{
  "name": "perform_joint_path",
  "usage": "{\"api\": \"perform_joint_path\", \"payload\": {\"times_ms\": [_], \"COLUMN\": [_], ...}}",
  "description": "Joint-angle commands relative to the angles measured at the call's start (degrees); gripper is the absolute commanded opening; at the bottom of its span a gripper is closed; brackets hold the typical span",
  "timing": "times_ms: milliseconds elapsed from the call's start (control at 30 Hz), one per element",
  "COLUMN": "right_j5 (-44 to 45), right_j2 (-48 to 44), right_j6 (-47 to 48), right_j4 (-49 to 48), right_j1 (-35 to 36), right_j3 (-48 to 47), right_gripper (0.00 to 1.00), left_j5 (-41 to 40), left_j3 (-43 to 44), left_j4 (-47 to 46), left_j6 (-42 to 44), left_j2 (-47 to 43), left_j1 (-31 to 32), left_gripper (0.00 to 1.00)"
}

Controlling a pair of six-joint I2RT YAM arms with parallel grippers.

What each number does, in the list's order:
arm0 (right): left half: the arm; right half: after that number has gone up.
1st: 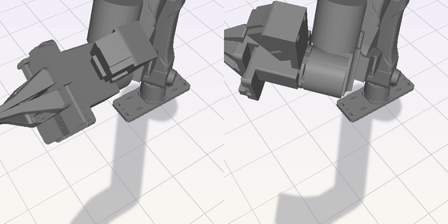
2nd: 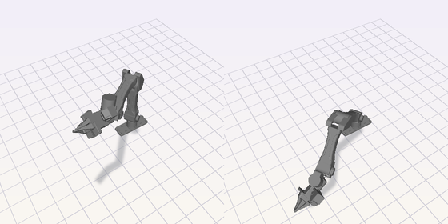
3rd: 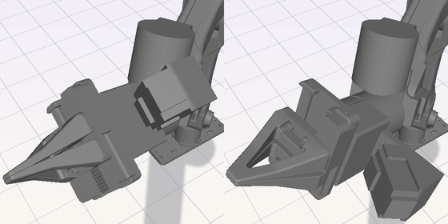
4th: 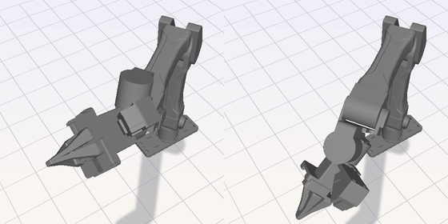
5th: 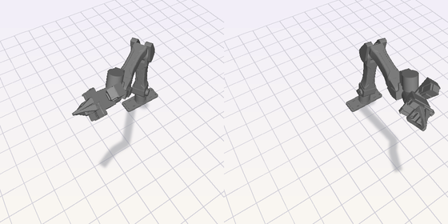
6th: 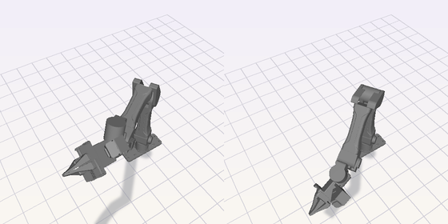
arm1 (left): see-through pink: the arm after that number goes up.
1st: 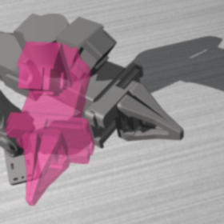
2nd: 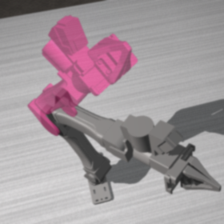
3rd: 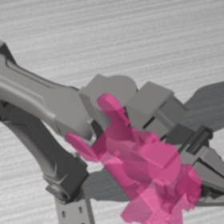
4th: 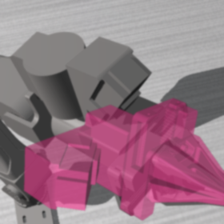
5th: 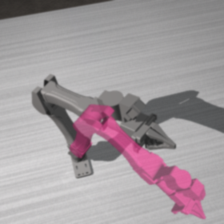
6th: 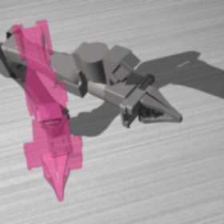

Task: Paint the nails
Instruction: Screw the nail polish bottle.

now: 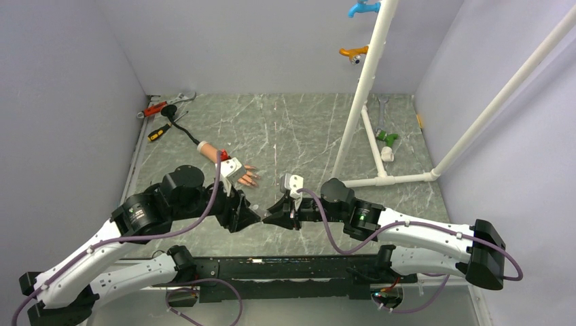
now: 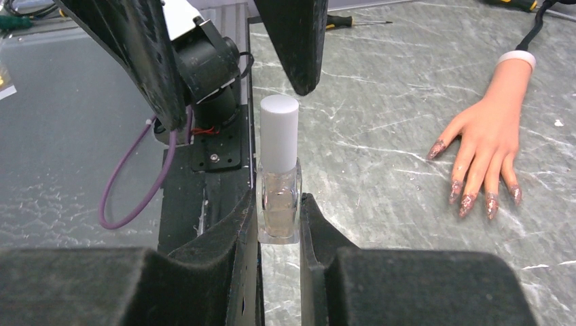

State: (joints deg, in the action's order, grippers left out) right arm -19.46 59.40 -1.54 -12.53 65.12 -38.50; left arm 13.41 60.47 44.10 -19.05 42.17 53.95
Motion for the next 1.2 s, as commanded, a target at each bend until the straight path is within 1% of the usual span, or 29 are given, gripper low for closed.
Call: {"api": "perform_joint_path", "payload": {"times_ms": [0,300,533,933,1167], "right_j5": [1.38,1.46,1.45,1.45,1.39], "right_j2": [-1.21,-1.02,-0.93,-0.87,-0.77], "right_j6": [-0.04,0.04,0.13,0.11,0.04], "right_j4": [-3.24,-2.94,-2.87,-2.97,-2.87], "right_j1": [0.01,-0.01,0.02,0.03,-0.07], "right_j3": [-0.83,-1.05,-1.05,-0.90,-0.87], "right_gripper": [0.00,0.00,0.00,0.00,0.00], "left_j5": [-1.33,-0.55,-0.20,1.44,0.54], "left_j3": [1.42,-0.51,-1.19,-2.96,-3.64], "left_j4": [0.15,-2.81,-3.45,-5.80,-5.82], "left_j6": [-3.64,-5.64,-5.39,-5.30,-4.74], "left_j2": [1.25,2.50,3.66,3.46,3.86], "left_j1": [0.19,0.19,0.20,0.32,0.37], "left_gripper": [0.63,0.57,0.53,0.42,0.32]}}
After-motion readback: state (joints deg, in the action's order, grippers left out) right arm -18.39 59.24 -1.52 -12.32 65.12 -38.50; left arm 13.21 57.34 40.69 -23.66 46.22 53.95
